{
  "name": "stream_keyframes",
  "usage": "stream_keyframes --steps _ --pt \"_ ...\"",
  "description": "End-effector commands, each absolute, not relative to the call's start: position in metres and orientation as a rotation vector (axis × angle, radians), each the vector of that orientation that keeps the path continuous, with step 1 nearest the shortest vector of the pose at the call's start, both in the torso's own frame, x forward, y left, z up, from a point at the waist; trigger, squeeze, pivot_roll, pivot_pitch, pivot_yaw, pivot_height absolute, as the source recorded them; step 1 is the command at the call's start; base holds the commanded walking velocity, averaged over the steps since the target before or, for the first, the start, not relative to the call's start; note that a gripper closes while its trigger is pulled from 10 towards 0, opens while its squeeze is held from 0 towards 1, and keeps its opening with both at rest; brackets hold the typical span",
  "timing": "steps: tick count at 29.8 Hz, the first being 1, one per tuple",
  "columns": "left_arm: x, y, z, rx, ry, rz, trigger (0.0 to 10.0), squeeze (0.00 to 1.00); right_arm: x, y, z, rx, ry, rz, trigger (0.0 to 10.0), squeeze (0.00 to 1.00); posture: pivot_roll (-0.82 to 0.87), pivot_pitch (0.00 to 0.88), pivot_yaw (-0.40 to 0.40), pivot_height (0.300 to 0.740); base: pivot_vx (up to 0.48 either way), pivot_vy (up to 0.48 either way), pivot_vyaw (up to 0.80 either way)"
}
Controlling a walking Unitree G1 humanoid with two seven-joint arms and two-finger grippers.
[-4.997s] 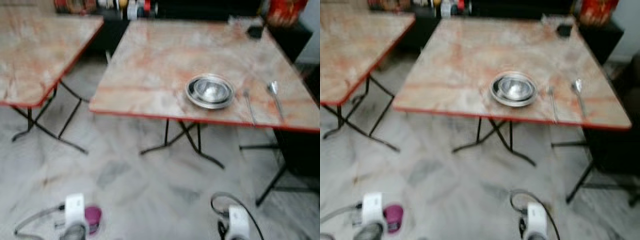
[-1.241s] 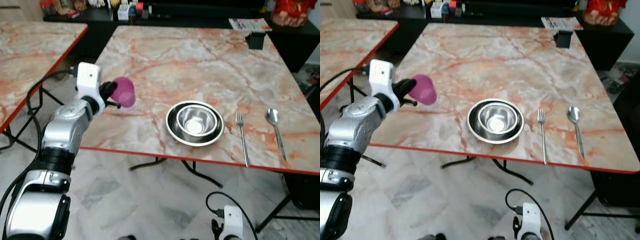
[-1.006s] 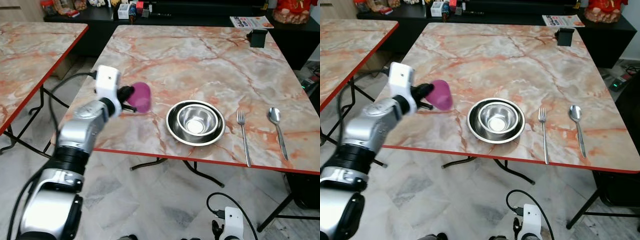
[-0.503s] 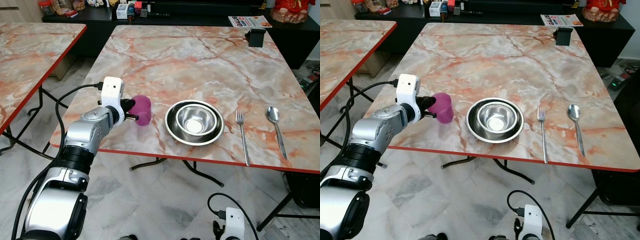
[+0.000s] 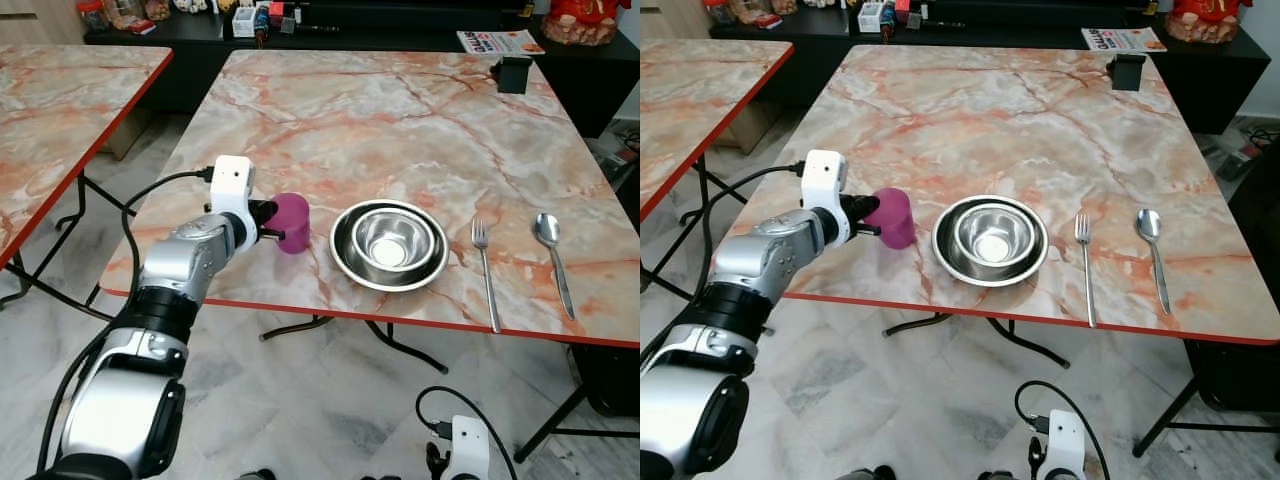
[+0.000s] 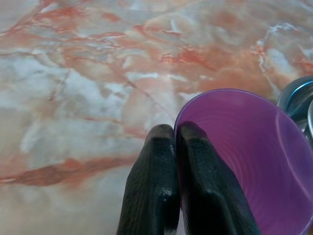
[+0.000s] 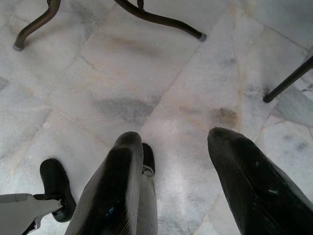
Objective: Setting the table
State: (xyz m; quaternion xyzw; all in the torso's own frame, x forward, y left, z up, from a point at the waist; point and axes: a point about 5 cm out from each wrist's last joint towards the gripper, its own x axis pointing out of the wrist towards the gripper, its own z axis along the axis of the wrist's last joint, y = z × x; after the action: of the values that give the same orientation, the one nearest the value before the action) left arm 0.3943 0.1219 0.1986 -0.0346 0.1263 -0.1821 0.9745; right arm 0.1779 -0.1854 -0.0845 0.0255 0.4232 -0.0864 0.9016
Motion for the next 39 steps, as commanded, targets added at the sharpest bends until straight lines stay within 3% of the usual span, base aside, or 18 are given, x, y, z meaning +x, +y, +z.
stream_keyframes --steps 1,5,6,8,9,10,32,39 --pt "0.396 0.122 0.199 -0.044 0.252 -0.351 10.0 0.00 0.172 -0.186 -0.087 0.064 0.893 -0.195 10.0 0.00 0.01 0.144 0.035 0.740 0.000 0.000 0.00" --pt "0.396 0.118 0.195 -0.042 0.254 -0.347 10.0 0.02 0.172 -0.185 -0.087 0.063 0.891 -0.192 10.0 0.00 0.01 0.146 0.035 0.740 0.000 0.000 0.00" --pt "0.396 0.117 0.195 -0.041 0.254 -0.346 10.0 0.54 0.172 -0.185 -0.087 0.063 0.891 -0.192 10.0 0.00 0.01 0.146 0.034 0.740 0.000 0.000 0.00" --pt "0.396 0.116 0.195 -0.041 0.254 -0.345 10.0 0.54 0.172 -0.185 -0.087 0.063 0.891 -0.193 10.0 0.00 0.01 0.146 0.034 0.740 0.000 0.000 0.00" --pt "0.397 0.116 0.196 -0.039 0.253 -0.346 10.0 0.88 0.172 -0.185 -0.087 0.063 0.892 -0.193 10.0 0.00 0.01 0.145 0.034 0.740 0.000 0.000 0.00" --pt "0.397 0.115 0.196 -0.038 0.251 -0.346 10.0 1.00 0.172 -0.185 -0.087 0.063 0.892 -0.194 10.0 0.00 0.01 0.145 0.035 0.740 0.000 0.000 0.00" --pt "0.404 0.125 0.236 -0.128 0.074 -0.306 10.0 1.00 0.172 -0.186 -0.087 0.064 0.891 -0.194 10.0 0.00 0.01 0.142 0.034 0.740 0.000 0.000 0.00" --pt "0.402 0.146 0.254 -0.131 -0.076 -0.250 10.0 1.00 0.172 -0.186 -0.087 0.064 0.889 -0.196 10.0 0.00 0.01 0.144 0.032 0.740 0.000 0.000 0.00"
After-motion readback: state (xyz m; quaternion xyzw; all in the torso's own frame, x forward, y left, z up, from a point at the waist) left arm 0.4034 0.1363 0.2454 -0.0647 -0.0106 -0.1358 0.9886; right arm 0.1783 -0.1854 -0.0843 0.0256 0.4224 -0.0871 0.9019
